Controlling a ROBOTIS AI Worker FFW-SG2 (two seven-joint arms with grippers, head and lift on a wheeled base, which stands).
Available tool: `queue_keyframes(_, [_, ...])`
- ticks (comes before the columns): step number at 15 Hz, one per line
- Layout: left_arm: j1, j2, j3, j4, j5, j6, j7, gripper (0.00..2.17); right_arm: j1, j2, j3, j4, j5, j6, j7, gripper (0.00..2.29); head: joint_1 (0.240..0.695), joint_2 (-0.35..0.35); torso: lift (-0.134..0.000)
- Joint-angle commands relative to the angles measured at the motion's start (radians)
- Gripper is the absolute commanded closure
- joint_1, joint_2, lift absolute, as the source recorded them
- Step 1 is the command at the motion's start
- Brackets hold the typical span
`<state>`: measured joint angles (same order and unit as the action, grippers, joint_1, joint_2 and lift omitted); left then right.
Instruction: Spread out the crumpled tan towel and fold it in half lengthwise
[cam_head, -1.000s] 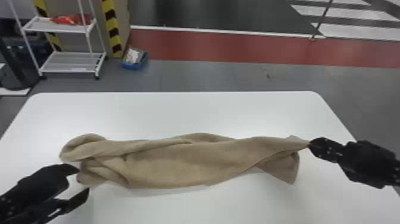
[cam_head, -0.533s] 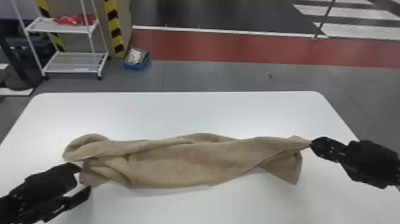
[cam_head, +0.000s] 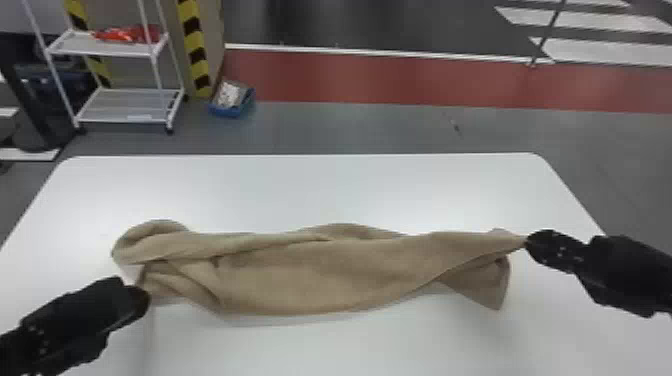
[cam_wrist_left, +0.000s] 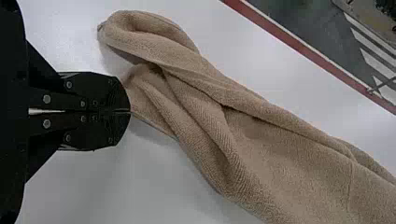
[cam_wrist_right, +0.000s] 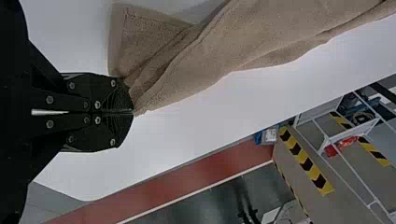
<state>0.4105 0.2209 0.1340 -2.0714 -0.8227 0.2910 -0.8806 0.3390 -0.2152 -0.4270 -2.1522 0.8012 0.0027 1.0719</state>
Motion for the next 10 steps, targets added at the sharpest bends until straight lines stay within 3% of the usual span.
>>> queue_keyframes(1, [0.002,0.000,0.004,-0.010,0.002,0.003,0.002,1.74,0.000,0.000,0.001,-0.005,0.000,0.009,0.000,1.32,0.695,-0.093,-0.124])
queue_keyframes(3, [0.005,-0.006,0.032,-0.055,0.028,0.012,0.017,1.77,-0.006,0.000,-0.004,-0.009,-0.005,0.021,-0.004,1.32,0.695,-0.091,-0.124])
queue_keyframes(6, [0.001,-0.014,0.141,-0.171,0.117,0.037,-0.015,1.77,-0.095,-0.012,-0.088,-0.023,-0.171,0.144,0.010,1.32,0.695,-0.086,-0.124])
queue_keyframes(10, [-0.068,-0.032,0.268,-0.288,0.208,0.119,-0.043,1.77,-0.144,-0.046,-0.087,-0.052,-0.194,0.236,0.017,1.32,0.695,-0.079,-0.124])
